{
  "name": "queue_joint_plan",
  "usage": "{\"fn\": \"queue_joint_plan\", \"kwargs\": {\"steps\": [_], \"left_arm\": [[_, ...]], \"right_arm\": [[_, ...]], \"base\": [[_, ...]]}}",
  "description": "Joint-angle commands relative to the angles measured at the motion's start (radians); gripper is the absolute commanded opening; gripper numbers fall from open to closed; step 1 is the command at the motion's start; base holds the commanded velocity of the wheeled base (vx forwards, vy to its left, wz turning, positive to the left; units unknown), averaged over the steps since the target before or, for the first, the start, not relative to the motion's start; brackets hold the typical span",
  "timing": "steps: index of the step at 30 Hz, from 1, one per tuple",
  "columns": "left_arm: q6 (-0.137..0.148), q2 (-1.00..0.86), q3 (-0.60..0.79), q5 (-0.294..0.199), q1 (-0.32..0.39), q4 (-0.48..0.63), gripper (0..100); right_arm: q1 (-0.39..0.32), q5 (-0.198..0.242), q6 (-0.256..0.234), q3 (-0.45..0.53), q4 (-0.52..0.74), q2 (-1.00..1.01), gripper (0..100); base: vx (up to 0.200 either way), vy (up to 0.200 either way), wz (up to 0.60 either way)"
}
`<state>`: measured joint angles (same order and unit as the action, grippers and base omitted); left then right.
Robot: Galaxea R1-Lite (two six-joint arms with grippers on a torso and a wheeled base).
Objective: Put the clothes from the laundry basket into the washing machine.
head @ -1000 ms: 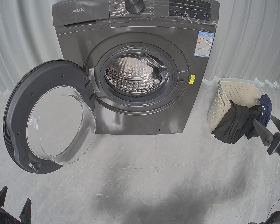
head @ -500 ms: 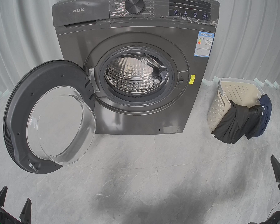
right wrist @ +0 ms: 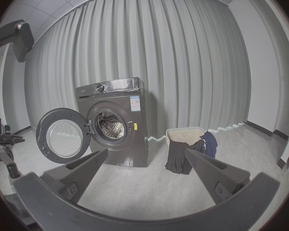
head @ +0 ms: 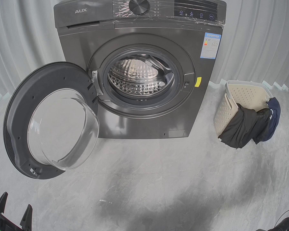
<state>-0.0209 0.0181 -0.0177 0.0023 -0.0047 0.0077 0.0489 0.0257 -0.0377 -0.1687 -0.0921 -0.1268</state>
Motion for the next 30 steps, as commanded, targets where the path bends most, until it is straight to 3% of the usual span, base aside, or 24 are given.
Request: {"fn": "queue_joint_plan", "kwargs": {"steps": [1,5,7,11,20,30], "left_arm": [[-0.001,-0.018,0.015,0.001,0.000,0.000,100],[-0.001,-0.018,0.015,0.001,0.000,0.000,100],[-0.001,-0.018,0.015,0.001,0.000,0.000,100],[-0.001,-0.018,0.015,0.001,0.000,0.000,100],[-0.002,-0.018,0.015,0.001,0.000,0.002,100],[-0.002,-0.018,0.015,0.001,0.000,0.002,100]], "right_arm": [[-0.058,0.048,0.015,0.071,0.017,0.090,100],[-0.058,0.048,0.062,0.167,0.020,0.099,100],[-0.057,0.040,0.061,0.167,0.063,0.113,100],[-0.055,-0.015,0.058,0.167,0.094,0.121,100],[-0.054,-0.012,0.059,0.167,0.094,0.121,100],[-0.052,-0.015,0.042,0.167,0.094,0.124,100]], "base": [[0.000,0.000,0.00],[0.000,0.000,0.00],[0.000,0.000,0.00],[0.000,0.000,0.00],[0.000,0.000,0.00],[0.000,-0.200,0.00]]}}
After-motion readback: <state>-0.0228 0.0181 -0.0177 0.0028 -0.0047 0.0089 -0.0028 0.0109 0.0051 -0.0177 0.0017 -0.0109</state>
